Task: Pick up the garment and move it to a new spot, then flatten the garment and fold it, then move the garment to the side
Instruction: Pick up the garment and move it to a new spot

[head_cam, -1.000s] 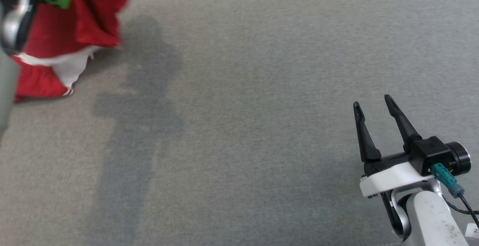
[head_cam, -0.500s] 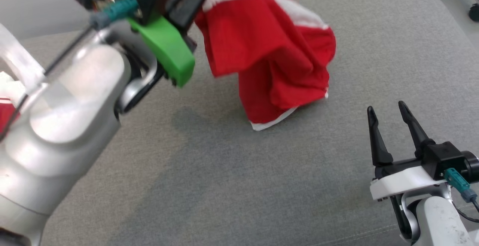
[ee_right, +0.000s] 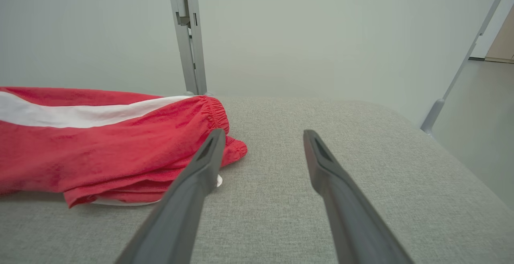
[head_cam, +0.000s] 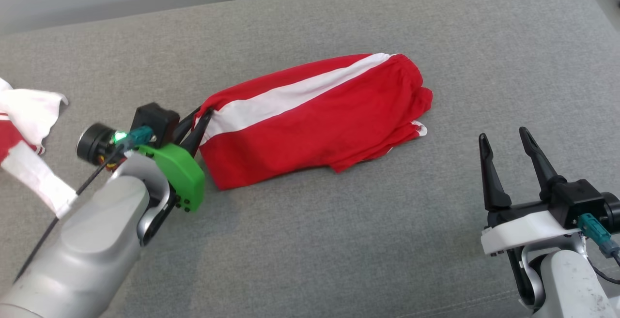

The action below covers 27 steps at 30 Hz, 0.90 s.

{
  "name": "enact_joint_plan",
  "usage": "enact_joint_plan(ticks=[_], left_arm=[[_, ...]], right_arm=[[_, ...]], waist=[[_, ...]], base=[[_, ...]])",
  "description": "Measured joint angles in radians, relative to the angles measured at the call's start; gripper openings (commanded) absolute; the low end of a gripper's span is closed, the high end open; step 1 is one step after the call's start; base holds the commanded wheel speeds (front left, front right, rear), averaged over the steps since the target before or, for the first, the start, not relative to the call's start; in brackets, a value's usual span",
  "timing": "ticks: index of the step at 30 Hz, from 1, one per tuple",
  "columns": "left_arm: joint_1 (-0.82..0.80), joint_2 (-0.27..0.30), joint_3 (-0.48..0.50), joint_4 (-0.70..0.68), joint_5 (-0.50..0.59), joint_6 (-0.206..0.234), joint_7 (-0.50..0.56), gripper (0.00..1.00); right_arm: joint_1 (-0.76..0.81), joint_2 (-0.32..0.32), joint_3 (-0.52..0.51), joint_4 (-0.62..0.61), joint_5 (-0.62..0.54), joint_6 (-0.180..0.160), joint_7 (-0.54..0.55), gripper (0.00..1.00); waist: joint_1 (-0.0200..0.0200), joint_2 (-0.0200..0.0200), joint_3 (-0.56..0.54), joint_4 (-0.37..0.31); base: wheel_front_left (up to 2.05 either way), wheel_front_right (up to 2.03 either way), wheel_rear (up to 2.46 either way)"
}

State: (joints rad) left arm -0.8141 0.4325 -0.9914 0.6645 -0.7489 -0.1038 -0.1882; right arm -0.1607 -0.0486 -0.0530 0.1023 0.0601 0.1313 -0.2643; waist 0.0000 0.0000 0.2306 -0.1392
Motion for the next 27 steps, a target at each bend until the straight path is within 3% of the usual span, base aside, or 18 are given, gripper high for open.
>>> enact_joint_plan(ticks=[1,2,3,4,11,19,27], left_arm=[[0.011,-0.009,0.008,0.019,-0.005,0.005,-0.015,0.09],[0.024,-0.018,0.018,0.039,-0.014,0.012,-0.030,0.40],[0.037,-0.027,0.025,0.060,-0.020,0.017,-0.042,0.79],[0.045,-0.034,0.032,0.075,-0.022,0.022,-0.050,1.00],[0.085,-0.076,0.133,0.112,-0.012,0.053,-0.073,1.00],[0.198,-0.093,0.344,-0.028,0.095,0.075,-0.076,1.00],[0.378,-0.163,0.534,-0.165,0.233,0.078,-0.076,1.00]], right_arm=[[-0.001,0.000,0.000,0.001,-0.001,0.000,0.000,1.00],[-0.002,0.000,-0.001,0.001,-0.002,0.000,0.000,1.00],[-0.002,0.000,-0.002,0.001,-0.003,0.000,0.000,1.00],[-0.003,0.000,-0.002,0.002,-0.005,0.000,0.000,1.00],[-0.011,0.000,-0.006,0.004,-0.017,0.000,0.000,1.00],[-0.020,0.000,-0.007,0.007,-0.032,0.000,0.000,1.00],[-0.018,0.000,-0.007,0.015,-0.045,0.000,0.000,1.00]], waist=[[0.0000,0.0000,0.001,0.003],[0.0000,0.0000,0.003,0.006],[0.0000,0.0000,0.004,0.010],[0.0000,0.0000,0.005,0.013],[0.0000,0.0000,0.005,0.041],[0.0000,0.0000,-0.020,0.061],[0.0000,0.0000,-0.075,0.078]], base=[[0.00,0.00,0.00],[0.00,0.00,0.00],[0.00,0.00,0.00],[0.00,0.00,0.00],[0.00,0.00,0.00],[0.00,0.00,0.00],[0.00,0.00,0.00]])
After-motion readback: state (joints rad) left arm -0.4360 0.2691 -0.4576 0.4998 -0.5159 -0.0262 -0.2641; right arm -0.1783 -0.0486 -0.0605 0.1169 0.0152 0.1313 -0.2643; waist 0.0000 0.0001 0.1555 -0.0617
